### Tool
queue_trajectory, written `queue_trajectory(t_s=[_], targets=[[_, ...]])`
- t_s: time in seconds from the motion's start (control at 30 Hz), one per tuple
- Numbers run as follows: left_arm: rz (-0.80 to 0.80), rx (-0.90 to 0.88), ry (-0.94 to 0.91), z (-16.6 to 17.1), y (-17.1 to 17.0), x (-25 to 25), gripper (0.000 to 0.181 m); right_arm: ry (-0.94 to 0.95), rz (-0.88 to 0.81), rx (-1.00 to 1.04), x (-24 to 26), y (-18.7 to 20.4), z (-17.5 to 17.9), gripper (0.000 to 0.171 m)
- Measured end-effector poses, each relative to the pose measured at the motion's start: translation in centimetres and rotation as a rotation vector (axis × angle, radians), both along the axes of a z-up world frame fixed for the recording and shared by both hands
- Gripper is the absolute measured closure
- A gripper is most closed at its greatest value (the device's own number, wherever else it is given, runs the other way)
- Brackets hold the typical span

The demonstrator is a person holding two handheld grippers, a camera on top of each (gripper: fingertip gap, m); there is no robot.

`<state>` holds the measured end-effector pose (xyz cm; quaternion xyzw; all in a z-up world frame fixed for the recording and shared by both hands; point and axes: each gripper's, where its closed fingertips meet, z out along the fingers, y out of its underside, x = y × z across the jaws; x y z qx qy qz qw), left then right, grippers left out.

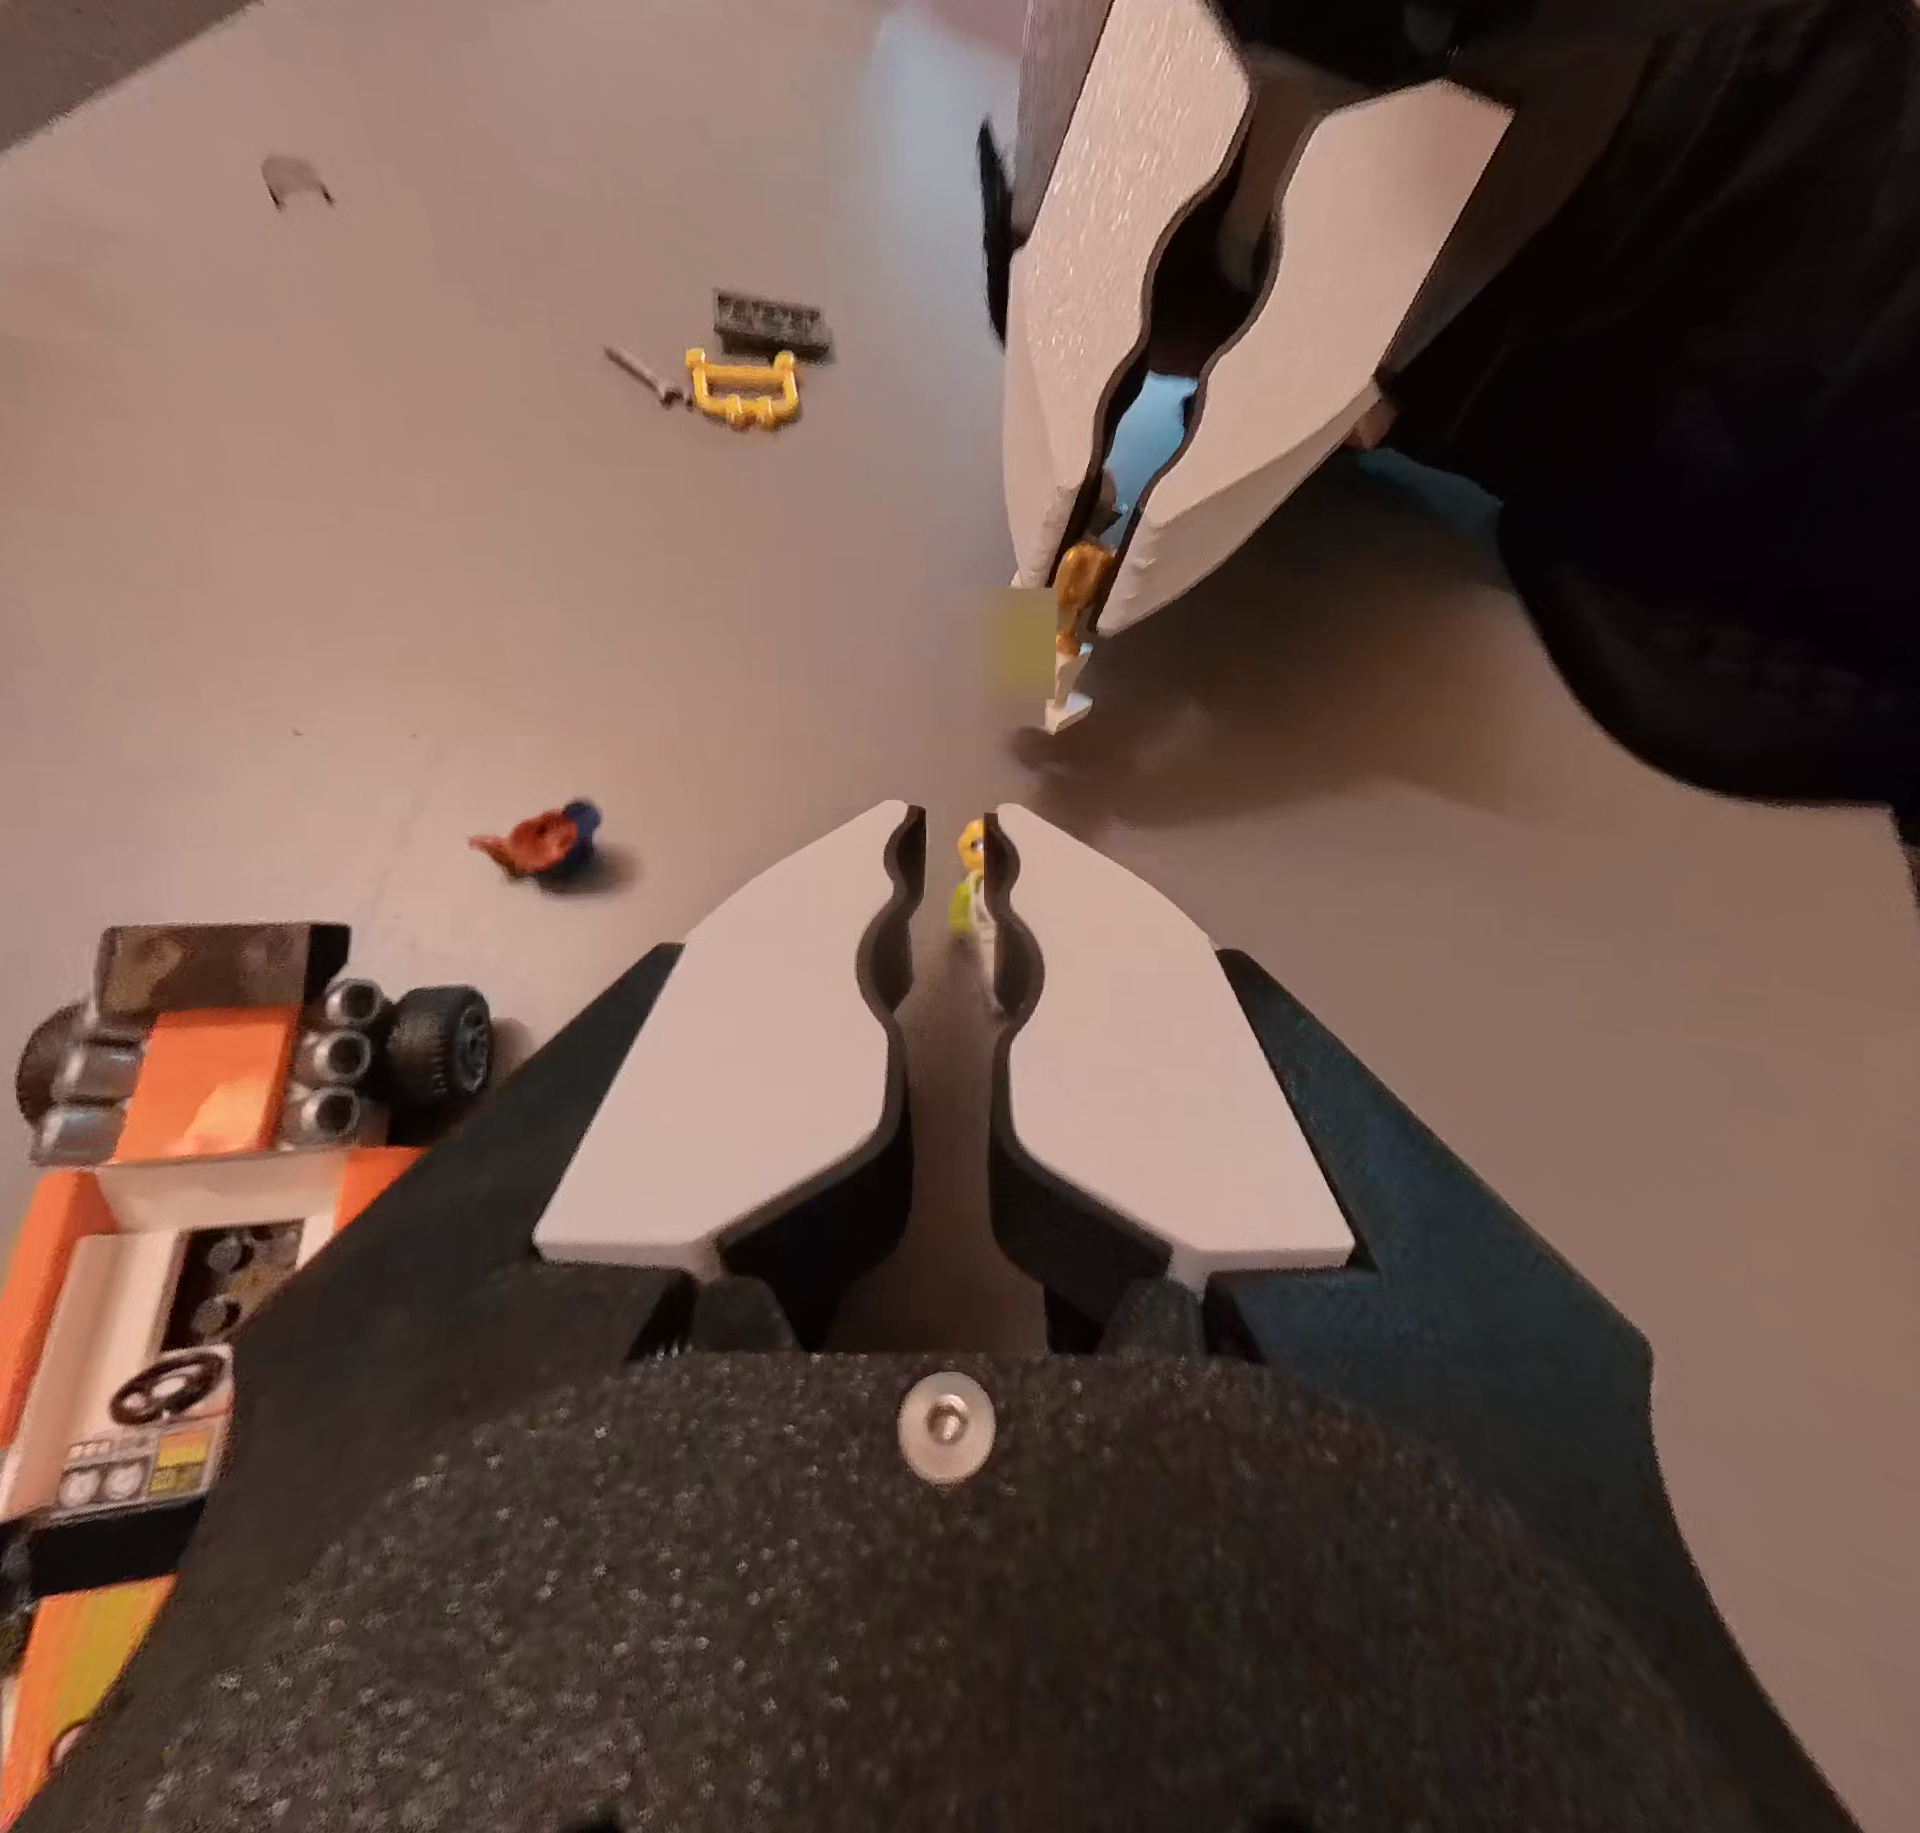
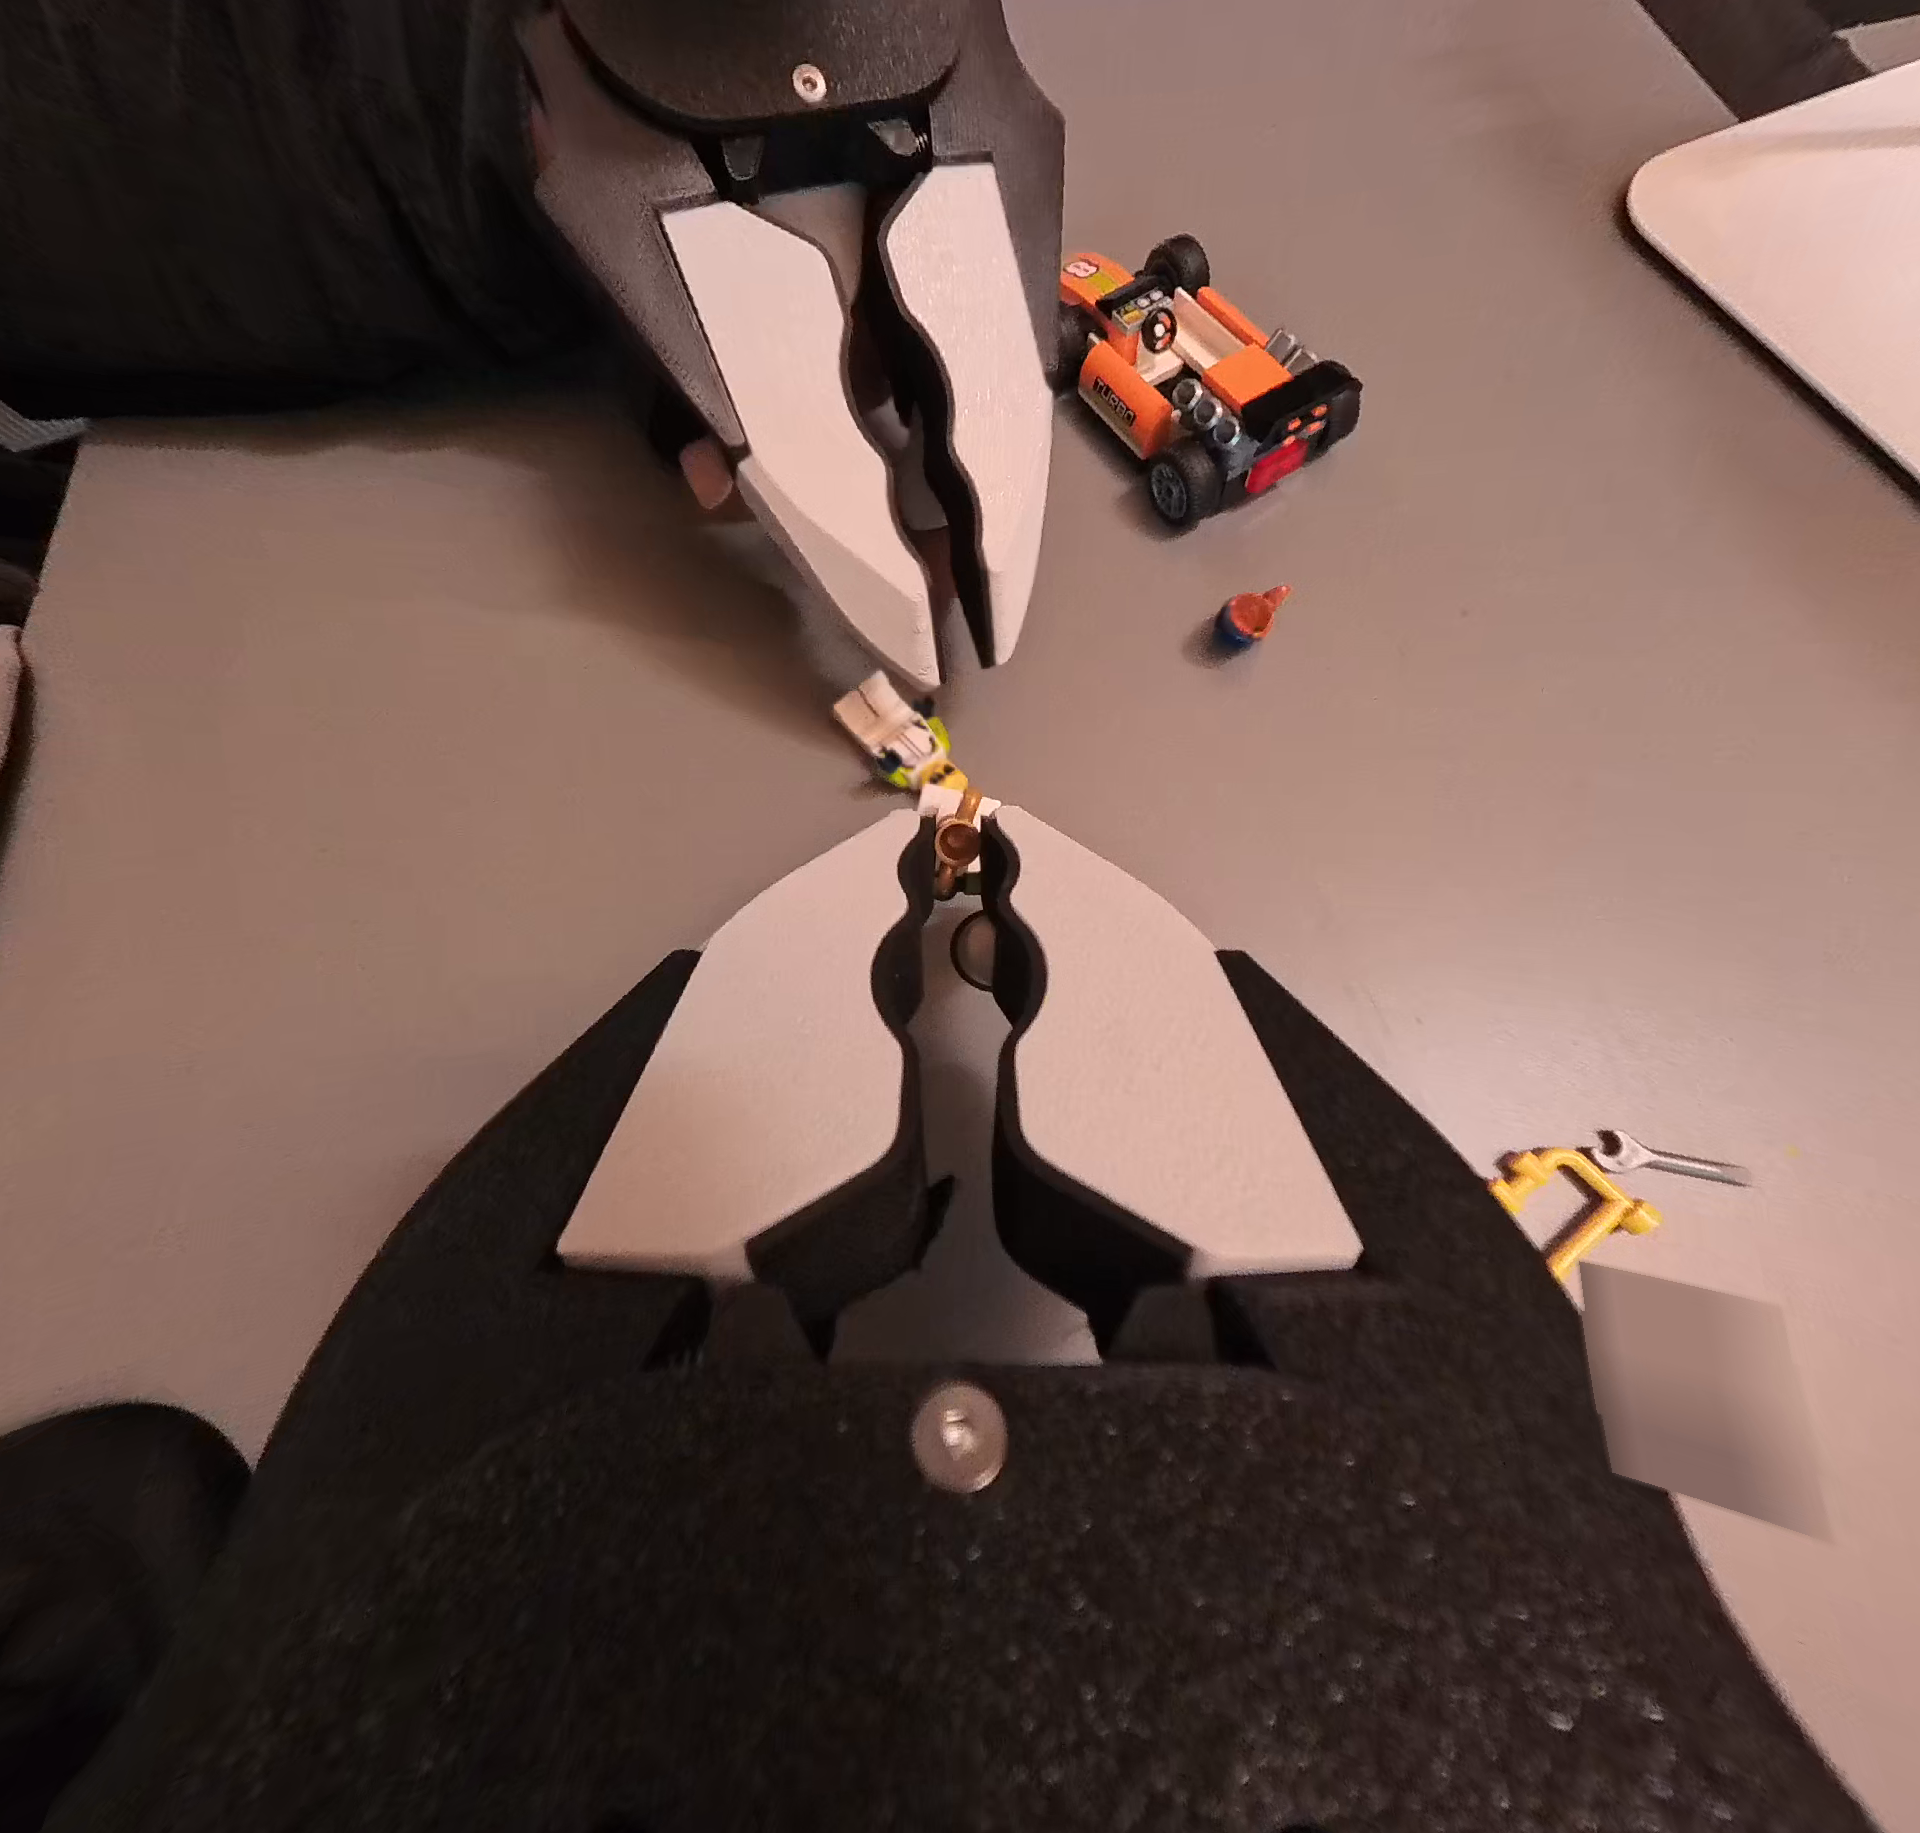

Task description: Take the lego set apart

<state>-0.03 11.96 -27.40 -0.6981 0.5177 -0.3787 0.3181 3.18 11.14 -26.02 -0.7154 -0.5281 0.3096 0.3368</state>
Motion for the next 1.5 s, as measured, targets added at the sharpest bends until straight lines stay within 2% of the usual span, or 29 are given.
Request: queue_trajectory(t_s=[0.27,0.47,0.6,0.8,0.93,1.13,1.5], targets=[[-0.128,0.000,-0.192,3.1,-2.6,1.6,0.150,0.184,0.069,-0.047,-1.6,-1.3,2.7,0.163],[-0.139,0.003,-0.224,3.7,-3.1,2.1,0.162,0.303,0.106,-0.094,-2.8,-2.0,4.2,0.163],[-0.137,-0.034,-0.229,4.1,-3.0,1.9,0.163,0.350,0.106,-0.118,-2.9,-1.9,4.5,0.163],[-0.130,-0.056,-0.234,4.2,-2.7,1.6,0.163,0.361,0.083,-0.105,-2.6,-1.5,4.9,0.162],[-0.092,-0.073,-0.279,4.9,-1.8,1.0,0.163,0.386,0.030,-0.060,-1.2,-0.6,6.0,0.153],[-0.081,-0.075,-0.288,5.0,-1.5,0.8,0.163,0.323,-0.006,-0.039,-1.2,0.1,4.7,0.150],[-0.080,-0.045,-0.283,5.0,-1.5,0.9,0.163,0.372,0.017,-0.042,-1.7,-0.1,5.2,0.157]])
